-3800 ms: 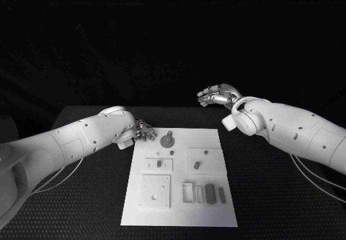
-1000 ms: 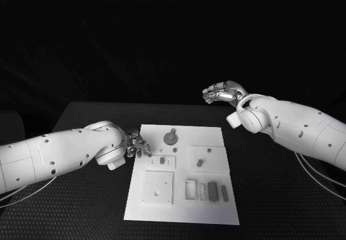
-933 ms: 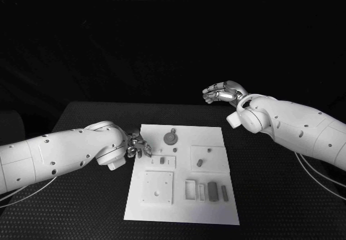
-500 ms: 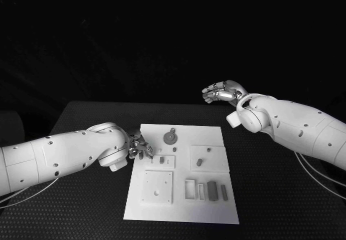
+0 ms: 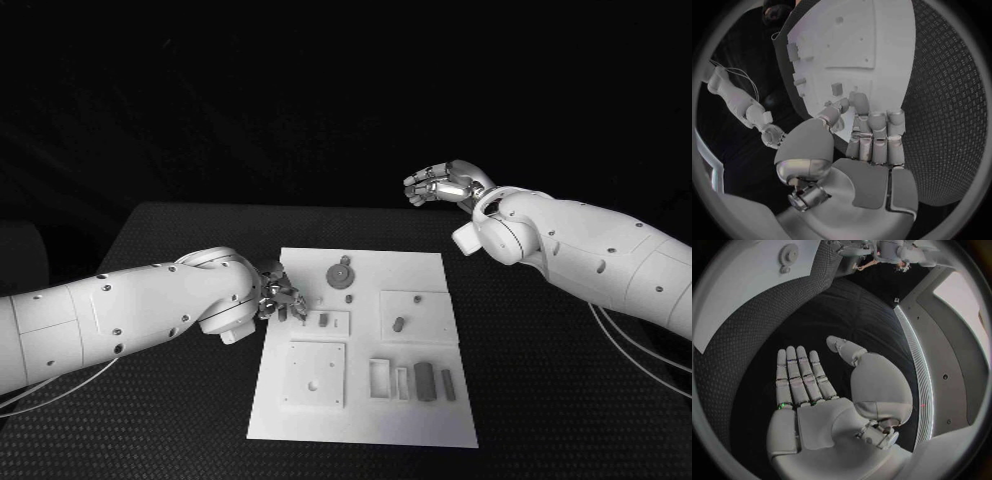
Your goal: Assemble the parts on the task board
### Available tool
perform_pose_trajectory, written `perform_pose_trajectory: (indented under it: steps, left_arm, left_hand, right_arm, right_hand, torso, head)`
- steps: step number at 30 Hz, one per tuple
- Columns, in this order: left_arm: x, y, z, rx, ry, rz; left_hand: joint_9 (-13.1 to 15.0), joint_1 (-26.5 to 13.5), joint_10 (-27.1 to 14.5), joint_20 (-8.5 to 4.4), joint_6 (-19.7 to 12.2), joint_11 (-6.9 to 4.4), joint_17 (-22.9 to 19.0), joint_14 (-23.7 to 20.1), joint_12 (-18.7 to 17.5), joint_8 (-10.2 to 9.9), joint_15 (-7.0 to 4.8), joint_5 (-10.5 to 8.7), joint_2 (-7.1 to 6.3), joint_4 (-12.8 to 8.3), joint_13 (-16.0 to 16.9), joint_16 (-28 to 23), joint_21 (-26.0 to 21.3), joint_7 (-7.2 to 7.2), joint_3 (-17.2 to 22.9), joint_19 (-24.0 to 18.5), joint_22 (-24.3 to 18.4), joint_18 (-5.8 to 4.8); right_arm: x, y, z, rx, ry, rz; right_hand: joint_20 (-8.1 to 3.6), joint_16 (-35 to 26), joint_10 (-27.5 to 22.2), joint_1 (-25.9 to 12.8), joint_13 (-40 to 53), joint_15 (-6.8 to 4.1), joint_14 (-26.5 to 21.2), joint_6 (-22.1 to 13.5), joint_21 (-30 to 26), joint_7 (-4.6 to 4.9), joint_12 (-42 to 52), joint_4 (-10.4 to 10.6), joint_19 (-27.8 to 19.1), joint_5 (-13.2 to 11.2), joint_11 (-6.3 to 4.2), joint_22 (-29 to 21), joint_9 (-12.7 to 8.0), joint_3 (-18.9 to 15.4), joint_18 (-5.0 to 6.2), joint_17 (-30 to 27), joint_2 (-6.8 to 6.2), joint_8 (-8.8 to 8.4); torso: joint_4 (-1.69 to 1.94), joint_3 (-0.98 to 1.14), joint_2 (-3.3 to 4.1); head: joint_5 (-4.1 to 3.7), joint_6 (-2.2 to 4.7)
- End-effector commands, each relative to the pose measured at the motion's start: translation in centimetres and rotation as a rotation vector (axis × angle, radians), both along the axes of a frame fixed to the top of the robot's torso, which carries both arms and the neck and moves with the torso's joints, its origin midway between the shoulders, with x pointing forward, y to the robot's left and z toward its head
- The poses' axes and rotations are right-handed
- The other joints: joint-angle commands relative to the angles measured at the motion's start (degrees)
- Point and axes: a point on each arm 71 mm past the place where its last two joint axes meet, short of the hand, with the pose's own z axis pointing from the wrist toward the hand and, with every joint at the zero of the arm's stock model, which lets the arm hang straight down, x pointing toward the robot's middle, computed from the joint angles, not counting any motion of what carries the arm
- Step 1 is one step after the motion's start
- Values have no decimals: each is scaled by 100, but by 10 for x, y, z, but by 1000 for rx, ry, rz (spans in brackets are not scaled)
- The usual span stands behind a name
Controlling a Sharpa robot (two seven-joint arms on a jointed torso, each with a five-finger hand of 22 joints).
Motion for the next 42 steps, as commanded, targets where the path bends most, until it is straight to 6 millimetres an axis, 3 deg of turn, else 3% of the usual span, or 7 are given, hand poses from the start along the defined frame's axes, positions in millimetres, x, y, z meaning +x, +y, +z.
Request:
perform_pose_trajectory:
  steps: [1, 42]
  left_arm:
    - [-1, -3, 0, 25, -2, -34]
    - [-4, -1, -11, 56, 14, -48]
  left_hand:
    - [1311, 19, 324, -708, 152, -290, 7, 329, -27, 305, -375, 12, 40, -169, 6, 25, 27, -96, 178, 41, 84, 71]
    - [1335, 16, 346, -715, 170, -293, 12, 344, -39, 277, -378, 14, 35, -202, 21, 22, 36, -98, 187, 56, 83, 75]
  right_arm:
    - [0, 1, 0, 2, -2, 14]
    - [-1, 0, 0, 2, -3, 14]
  right_hand:
    - [-6, -3, 42, -41, 4, -11, -45, -41, -22, 231, -38, 7, -52, 31, 2, 8, -9, -16, -98, -6, -12, 37]
    - [-7, 4, 48, -36, 5, -13, -47, -41, -40, 231, -47, 4, -51, 40, 1, 27, -15, -16, -97, -16, -10, 42]
  torso:
    - [-5, 2, 3]
    - [3, 4, 1]
  head:
    - [-1, -12]
    - [-13, -49]
